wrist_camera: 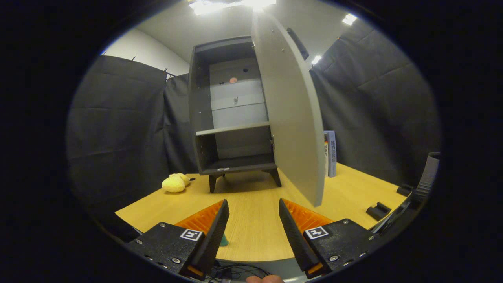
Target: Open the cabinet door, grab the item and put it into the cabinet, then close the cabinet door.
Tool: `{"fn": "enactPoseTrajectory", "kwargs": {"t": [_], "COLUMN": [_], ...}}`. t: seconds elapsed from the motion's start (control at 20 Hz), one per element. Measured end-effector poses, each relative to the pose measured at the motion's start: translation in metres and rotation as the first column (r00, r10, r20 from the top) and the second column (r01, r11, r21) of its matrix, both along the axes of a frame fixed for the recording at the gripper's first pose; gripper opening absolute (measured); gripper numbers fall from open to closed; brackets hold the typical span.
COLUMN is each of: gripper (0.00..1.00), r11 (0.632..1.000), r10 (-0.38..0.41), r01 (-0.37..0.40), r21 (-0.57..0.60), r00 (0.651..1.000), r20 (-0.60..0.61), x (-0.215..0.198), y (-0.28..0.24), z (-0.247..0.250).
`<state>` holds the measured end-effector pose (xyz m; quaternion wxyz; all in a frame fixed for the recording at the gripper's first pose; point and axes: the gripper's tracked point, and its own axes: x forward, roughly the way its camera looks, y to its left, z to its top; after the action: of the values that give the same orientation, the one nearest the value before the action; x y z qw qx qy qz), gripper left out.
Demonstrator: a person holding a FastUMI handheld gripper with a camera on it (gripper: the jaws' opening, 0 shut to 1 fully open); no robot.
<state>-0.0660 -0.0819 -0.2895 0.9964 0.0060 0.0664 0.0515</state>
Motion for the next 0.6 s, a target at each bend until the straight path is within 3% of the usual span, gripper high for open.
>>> {"fn": "enactPoseTrajectory", "kwargs": {"t": [0.35, 0.6], "gripper": [0.83, 0.82], "r11": [0.996, 0.999], "r10": [0.033, 0.031], "r01": [-0.043, -0.034], "r21": [-0.073, -0.018], "r00": [0.991, 0.987], "r20": [-0.133, -0.157], "x": [0.034, 0.054], "y": [0.049, 0.061], "z": [-0.100, -0.120]}}
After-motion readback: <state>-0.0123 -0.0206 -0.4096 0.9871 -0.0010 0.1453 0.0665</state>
